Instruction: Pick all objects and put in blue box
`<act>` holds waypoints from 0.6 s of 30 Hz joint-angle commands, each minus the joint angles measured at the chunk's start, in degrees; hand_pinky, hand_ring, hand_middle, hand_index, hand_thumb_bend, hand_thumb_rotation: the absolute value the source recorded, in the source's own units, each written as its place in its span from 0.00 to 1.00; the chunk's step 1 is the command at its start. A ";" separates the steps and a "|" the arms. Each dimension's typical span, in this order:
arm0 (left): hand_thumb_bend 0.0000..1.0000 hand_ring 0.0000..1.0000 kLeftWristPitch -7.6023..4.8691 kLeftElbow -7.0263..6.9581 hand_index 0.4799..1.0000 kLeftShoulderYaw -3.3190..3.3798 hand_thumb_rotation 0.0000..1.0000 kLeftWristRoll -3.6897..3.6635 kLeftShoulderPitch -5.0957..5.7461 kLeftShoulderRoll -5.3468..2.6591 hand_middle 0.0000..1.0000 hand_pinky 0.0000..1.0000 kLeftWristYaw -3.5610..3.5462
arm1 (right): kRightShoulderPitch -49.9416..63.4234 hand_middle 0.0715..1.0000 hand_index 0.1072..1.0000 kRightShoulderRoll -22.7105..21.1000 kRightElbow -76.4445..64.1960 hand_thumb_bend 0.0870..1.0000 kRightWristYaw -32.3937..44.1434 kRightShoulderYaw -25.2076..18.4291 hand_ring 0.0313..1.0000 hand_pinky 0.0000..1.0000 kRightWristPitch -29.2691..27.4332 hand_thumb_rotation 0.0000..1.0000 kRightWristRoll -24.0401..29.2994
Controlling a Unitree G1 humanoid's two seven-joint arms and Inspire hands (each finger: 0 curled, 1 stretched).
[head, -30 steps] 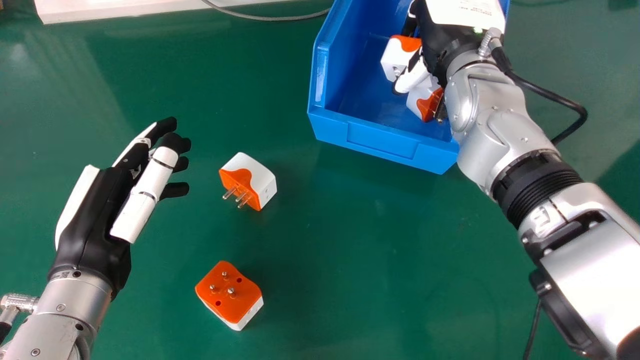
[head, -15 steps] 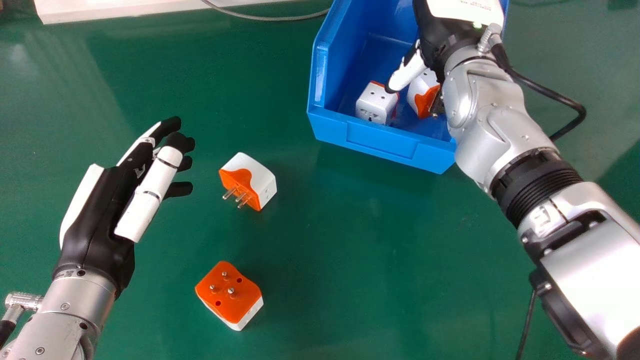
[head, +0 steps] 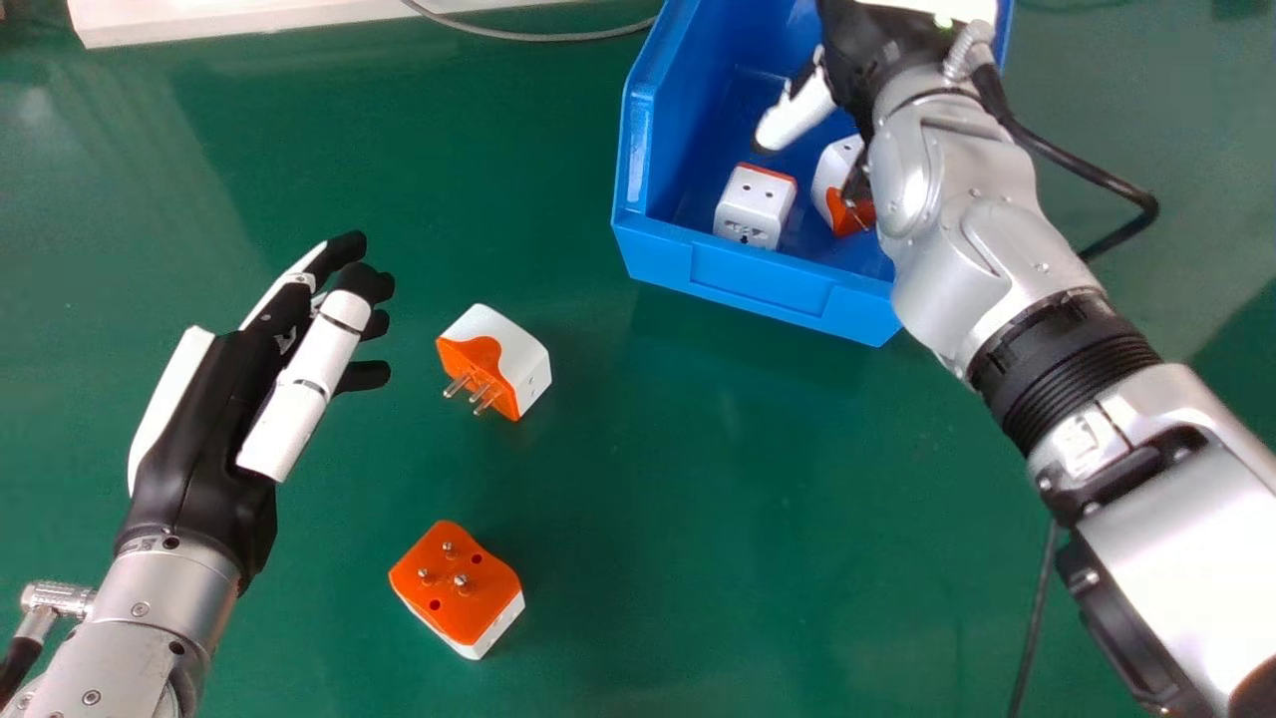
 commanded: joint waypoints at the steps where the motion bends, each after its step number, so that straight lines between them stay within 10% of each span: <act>1: 0.48 0.86 -0.69 -0.89 0.83 0.07 0.87 0.63 -0.33 0.09 0.87 0.78 0.42 | 2.44 0.95 0.88 -0.59 -6.87 0.67 -0.16 -0.95 0.87 0.67 1.13 0.08 -0.19; 18: 0.47 0.86 -1.29 -0.53 0.83 1.57 0.87 -0.02 0.15 0.70 0.87 0.78 -0.35 | 35.71 0.95 0.88 -0.75 -57.17 0.64 0.64 -0.51 0.85 0.68 2.36 0.10 -6.46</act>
